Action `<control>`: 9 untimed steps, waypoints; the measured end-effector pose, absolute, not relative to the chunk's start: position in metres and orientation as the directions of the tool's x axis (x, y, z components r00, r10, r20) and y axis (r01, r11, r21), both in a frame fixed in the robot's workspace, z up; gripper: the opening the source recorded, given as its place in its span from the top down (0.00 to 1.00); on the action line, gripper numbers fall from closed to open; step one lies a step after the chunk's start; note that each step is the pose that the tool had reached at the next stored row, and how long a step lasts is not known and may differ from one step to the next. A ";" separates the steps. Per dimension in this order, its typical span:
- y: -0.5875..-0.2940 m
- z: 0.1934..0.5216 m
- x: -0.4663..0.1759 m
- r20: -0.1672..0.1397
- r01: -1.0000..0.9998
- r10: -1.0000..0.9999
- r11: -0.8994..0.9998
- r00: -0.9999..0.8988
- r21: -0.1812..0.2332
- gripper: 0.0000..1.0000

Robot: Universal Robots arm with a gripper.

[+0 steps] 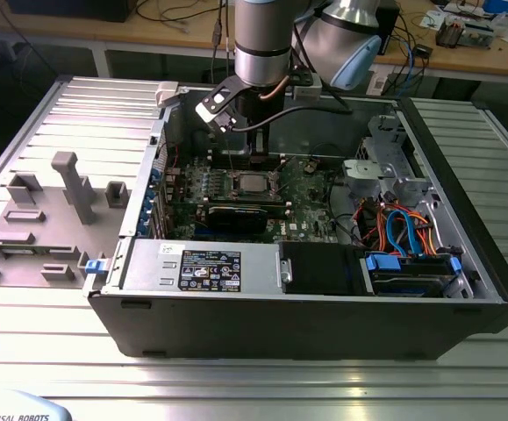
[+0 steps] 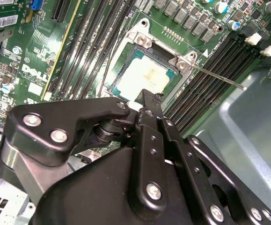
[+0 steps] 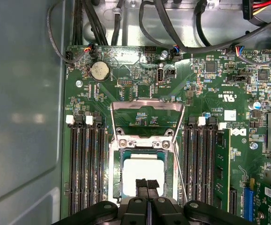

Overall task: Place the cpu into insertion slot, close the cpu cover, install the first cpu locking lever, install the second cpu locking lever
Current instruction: 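Close the cpu cover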

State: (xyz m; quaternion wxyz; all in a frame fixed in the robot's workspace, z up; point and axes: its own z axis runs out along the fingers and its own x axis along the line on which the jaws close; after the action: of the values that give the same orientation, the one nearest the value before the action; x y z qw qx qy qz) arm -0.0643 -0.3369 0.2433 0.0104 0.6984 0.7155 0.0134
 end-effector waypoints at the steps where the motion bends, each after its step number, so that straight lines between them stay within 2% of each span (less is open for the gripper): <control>1: -0.337 0.243 -0.064 0.004 0.999 1.000 0.024 -0.024 0.034 0.89; 9: -0.337 0.243 -0.058 0.004 0.999 1.000 0.024 -0.024 0.034 0.89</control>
State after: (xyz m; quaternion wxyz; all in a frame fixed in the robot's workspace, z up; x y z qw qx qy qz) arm -0.0576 -0.3370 0.2433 0.0104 0.6984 0.7155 0.0133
